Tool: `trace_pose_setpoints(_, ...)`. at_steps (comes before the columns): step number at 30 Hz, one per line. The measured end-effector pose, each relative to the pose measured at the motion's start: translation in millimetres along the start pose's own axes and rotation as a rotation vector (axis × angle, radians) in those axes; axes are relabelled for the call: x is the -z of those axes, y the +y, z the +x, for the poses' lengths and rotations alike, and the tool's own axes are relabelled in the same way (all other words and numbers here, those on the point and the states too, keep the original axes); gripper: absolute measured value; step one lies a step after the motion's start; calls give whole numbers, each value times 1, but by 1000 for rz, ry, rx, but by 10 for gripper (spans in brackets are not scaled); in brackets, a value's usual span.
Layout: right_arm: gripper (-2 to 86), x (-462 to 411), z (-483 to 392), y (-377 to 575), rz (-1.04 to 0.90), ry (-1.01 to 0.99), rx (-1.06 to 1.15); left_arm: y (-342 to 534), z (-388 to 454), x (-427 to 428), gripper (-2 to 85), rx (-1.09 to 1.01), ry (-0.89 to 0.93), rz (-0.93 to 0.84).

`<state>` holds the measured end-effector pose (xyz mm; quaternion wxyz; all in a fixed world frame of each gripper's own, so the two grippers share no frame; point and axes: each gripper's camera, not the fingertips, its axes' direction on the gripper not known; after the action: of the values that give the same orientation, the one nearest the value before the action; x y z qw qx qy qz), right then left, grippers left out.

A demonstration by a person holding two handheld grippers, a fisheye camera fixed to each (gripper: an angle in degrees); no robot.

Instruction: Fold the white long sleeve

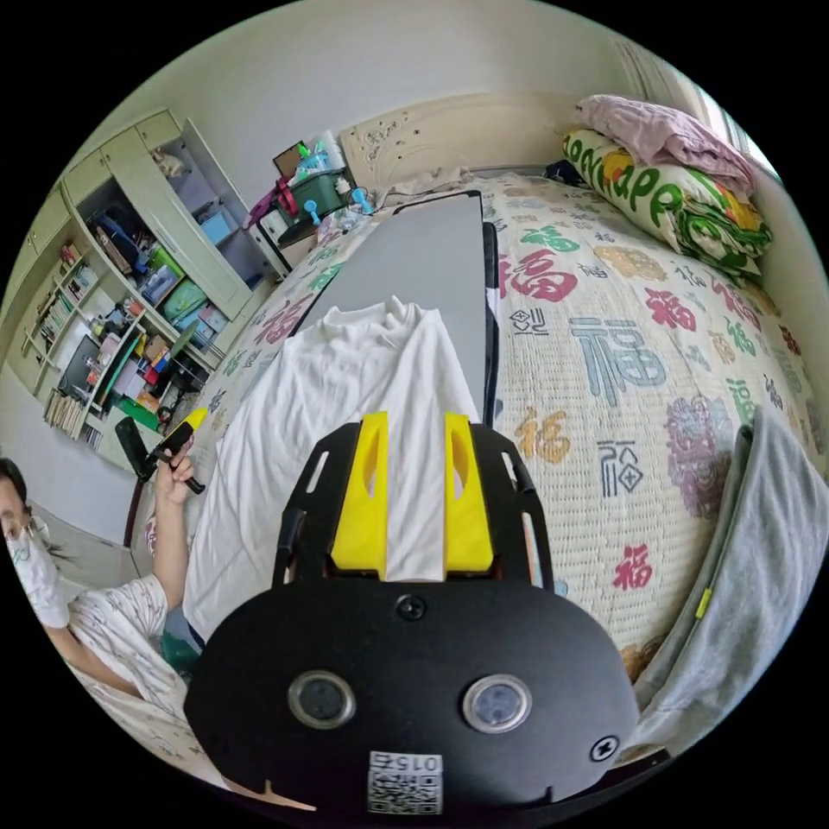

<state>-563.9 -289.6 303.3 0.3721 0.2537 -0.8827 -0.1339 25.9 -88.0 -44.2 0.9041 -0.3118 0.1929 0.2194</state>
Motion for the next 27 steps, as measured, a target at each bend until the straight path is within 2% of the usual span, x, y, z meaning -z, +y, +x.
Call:
trace_pose_setpoints(5, 132, -59, -15, -80, -111, 105, 25, -9, 52, -59, 78, -82, -55, -112)
trace_pose_setpoints(10, 146, -83, -23, -133, -86, 37, -13, -39, 75, -93, 117, -17, -60, -95)
trace_pose_setpoints(12, 157, -88, -33, -152, -77, 13, -2, -66, 79, -112, 121, -40, -150, -86)
trace_pose_setpoints(14, 167, -91, -48, -170, -53, -6, -2, -110, 74, -150, 128, -11, -315, -139)
trace_pose_setpoints(19, 176, -111, -78, -198, -114, 24, 12, -159, 62, -237, 141, 152, -320, -232)
trace_pose_setpoints(21, 170, -122, -89, -203, -189, 55, 15, -163, 62, -273, 139, 148, -417, -316)
trace_pose_setpoints(23, 129, -118, -108, -202, -202, 184, 37, -158, 67, -319, 129, 118, -495, -492)
trace_pose_setpoints(27, 63, -98, -132, -200, -204, 250, 88, -150, 101, -328, 57, 33, -508, -467)
